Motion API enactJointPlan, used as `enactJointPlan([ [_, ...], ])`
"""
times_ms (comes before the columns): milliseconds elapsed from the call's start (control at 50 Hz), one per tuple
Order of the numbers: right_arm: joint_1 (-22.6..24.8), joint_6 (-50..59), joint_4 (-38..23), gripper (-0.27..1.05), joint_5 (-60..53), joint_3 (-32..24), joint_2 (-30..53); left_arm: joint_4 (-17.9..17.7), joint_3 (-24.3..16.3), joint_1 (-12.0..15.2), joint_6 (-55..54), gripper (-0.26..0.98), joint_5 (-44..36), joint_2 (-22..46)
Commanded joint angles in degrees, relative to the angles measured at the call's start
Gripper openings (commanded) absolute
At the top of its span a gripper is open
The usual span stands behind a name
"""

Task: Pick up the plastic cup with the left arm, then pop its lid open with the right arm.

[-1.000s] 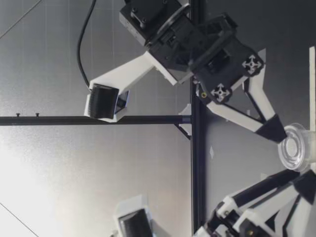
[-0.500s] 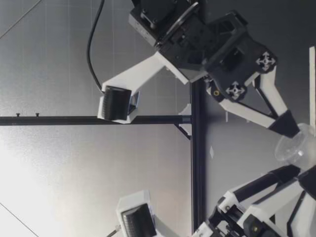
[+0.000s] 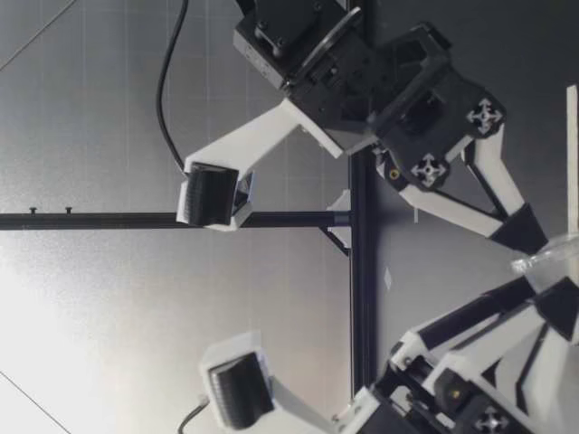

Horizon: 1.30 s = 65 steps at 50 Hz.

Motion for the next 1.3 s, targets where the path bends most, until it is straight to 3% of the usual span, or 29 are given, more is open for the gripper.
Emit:
enactJointPlan([
  [0, 0.18, 0.00, 0.09, -0.09, -0.18, -1.23, -0.62, 0.09, -1.49, -0.44, -0.09, 0.59, 0.35, -0.09],
  [320, 0.18, 0.09, 0.09, -0.09, -0.26, -1.32, -0.62, 0.00, -2.99, -0.53, -0.18, 0.56, 1.58, 1.32],
  [600, 0.18, 1.85, 0.18, -0.06, -0.09, -1.32, -1.67, 0.09, -2.99, -0.53, -0.09, 0.20, 2.20, 1.14],
  [720, 0.26, 2.46, 0.18, 0.13, 1.76, -1.05, -3.52, 0.00, -2.90, -0.53, 0.09, 0.12, 1.93, 0.79],
  [840, 0.18, 3.52, 0.18, 0.54, 9.76, -0.97, -9.23, 0.00, -2.20, -0.18, 0.18, 0.12, 0.88, -0.70],
  [900, 0.18, 4.04, 0.18, 0.68, 12.83, -0.79, -12.22, 0.00, -1.41, 0.00, 0.53, 0.12, -0.53, -1.85],
  [980, 0.18, 6.15, 0.97, 0.66, 13.27, 0.18, -15.38, 0.00, -0.18, 0.35, 0.88, 0.12, -3.43, -3.78],
  [1120, 0.18, 12.83, 4.66, 0.65, 3.52, 5.45, -19.95, -0.09, 3.43, 0.44, 2.99, 0.12, -12.92, -8.44],
  [1280, 0.09, 29.79, 9.23, 0.65, -27.25, 17.84, -24.26, -0.70, 8.61, 0.62, 7.21, 0.12, -27.16, -13.45],
])
